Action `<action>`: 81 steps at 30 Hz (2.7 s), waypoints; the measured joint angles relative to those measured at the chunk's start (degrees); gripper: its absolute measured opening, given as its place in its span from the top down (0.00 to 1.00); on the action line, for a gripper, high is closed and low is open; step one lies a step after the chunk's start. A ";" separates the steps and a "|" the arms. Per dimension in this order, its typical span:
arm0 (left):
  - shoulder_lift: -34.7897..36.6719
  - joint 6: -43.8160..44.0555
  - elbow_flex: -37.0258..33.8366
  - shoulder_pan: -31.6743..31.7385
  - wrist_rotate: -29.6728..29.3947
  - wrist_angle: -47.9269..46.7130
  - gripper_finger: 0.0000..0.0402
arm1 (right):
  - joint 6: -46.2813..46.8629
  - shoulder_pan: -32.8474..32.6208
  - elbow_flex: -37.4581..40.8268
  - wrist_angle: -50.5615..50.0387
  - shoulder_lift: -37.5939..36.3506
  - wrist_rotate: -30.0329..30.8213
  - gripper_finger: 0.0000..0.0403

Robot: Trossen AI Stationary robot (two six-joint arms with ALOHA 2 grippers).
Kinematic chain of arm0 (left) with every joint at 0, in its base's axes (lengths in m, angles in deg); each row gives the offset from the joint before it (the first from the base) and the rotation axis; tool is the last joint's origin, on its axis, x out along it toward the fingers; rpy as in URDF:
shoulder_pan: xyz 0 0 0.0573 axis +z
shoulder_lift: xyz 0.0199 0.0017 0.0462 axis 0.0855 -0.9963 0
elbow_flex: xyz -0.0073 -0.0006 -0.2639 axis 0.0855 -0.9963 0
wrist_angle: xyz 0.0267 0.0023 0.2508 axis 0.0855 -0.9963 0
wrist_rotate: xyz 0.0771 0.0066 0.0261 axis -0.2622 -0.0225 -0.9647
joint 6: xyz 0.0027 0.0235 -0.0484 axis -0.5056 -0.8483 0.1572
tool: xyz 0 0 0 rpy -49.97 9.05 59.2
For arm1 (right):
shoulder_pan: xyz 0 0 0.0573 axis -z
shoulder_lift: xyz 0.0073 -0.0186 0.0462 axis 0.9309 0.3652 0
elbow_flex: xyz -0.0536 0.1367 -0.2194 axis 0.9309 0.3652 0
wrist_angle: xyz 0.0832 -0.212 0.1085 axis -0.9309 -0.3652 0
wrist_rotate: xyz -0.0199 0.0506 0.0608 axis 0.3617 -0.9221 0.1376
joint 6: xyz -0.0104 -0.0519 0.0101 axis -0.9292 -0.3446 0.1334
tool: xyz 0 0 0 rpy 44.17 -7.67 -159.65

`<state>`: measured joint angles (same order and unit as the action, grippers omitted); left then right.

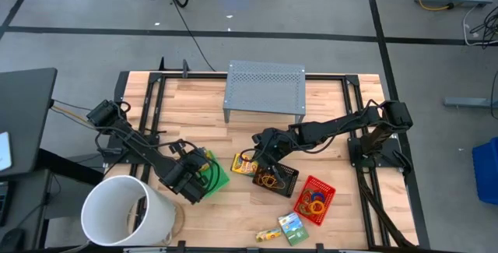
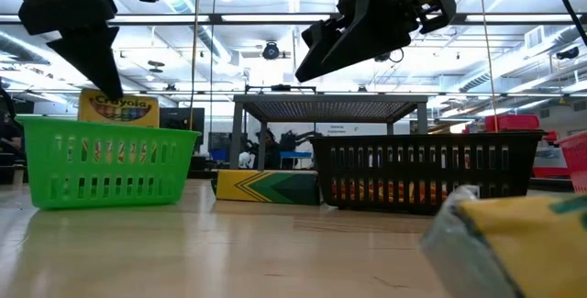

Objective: Pick & Place Office Desk Supplies
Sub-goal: Put the yellow crayon box into the green bin

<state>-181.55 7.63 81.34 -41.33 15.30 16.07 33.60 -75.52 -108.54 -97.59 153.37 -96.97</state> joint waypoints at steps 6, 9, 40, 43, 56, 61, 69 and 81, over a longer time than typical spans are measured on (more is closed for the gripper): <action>0.00 -1.35 0.00 -0.02 0.19 1.91 0.93 | -0.02 0.00 0.00 0.00 0.00 0.02 0.43; 0.00 -2.44 0.00 -0.02 0.68 4.11 0.89 | -0.02 0.00 0.00 0.00 0.00 0.00 0.43; 0.31 -22.60 5.28 4.51 -16.54 18.41 0.57 | 1.98 -0.92 0.00 -5.95 0.00 0.01 0.43; 0.31 -28.61 3.63 7.08 -10.05 29.13 0.57 | 3.66 -1.78 0.00 -9.04 0.00 1.46 0.43; 0.31 -33.09 -1.18 20.94 18.04 51.58 0.57 | 9.84 -9.05 0.00 -21.78 -0.04 15.22 0.43; 0.31 -28.56 -4.42 27.02 30.90 54.42 0.57 | 11.79 -11.53 0.00 -26.32 -0.02 17.78 0.43; 0.31 -22.53 -7.85 33.51 39.64 55.61 0.57 | 12.21 -13.70 0.00 -27.39 -0.02 17.82 0.43; -1.10 -19.47 -9.84 35.67 44.87 54.43 0.57 | 11.78 -14.53 0.00 -27.27 -0.02 17.88 0.43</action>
<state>-182.64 -11.84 71.50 -5.66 60.17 70.50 45.37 -90.06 -108.54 -124.86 153.35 -79.10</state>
